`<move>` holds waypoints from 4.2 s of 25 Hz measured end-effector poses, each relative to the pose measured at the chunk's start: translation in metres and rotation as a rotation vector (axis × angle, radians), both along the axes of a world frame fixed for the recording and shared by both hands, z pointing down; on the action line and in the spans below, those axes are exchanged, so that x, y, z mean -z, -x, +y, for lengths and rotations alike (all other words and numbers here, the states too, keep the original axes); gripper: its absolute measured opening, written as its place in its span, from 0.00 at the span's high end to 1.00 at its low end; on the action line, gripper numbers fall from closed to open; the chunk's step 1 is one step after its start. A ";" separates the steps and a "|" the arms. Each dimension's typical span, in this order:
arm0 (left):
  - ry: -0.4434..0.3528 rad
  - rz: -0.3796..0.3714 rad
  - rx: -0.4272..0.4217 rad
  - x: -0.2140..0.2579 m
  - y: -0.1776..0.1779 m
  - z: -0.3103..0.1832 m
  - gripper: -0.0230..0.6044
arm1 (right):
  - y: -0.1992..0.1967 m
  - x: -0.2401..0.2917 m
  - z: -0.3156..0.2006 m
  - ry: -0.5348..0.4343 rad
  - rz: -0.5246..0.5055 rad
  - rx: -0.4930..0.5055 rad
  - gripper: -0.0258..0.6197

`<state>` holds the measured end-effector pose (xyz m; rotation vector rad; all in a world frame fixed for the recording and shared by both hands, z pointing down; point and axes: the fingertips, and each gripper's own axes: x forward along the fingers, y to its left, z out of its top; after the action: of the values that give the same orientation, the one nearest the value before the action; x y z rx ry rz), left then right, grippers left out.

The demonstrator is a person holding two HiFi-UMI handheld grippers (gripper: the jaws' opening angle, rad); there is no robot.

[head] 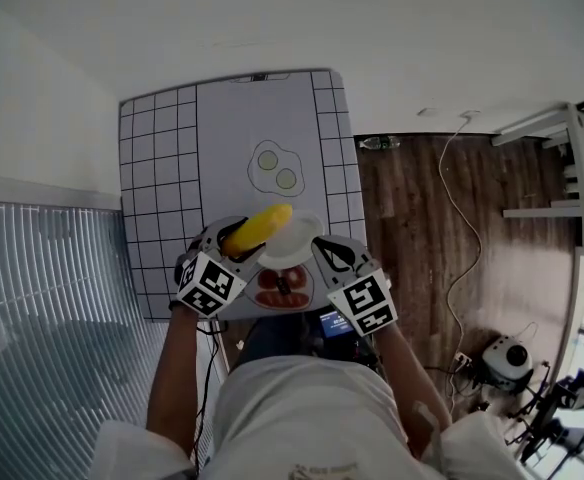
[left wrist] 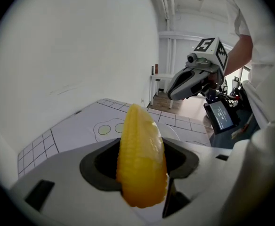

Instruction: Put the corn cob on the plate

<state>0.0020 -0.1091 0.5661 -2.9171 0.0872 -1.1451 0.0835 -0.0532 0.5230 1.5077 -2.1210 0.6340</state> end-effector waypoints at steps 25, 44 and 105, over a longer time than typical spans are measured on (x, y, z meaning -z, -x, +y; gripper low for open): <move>0.103 -0.116 -0.546 -0.033 -0.026 0.041 0.57 | 0.013 -0.046 0.002 0.060 0.366 0.199 0.68; 0.123 -0.195 -0.787 -0.046 -0.038 0.066 0.56 | 0.042 -0.087 -0.001 0.102 0.505 0.431 0.58; -0.149 -0.066 -0.331 -0.031 -0.009 0.023 0.51 | 0.022 -0.105 0.007 0.361 0.374 0.176 0.48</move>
<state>0.0110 -0.0860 0.5970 -2.6306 -0.2867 -1.1217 0.0615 -0.0457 0.6276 1.1270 -1.7218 0.5811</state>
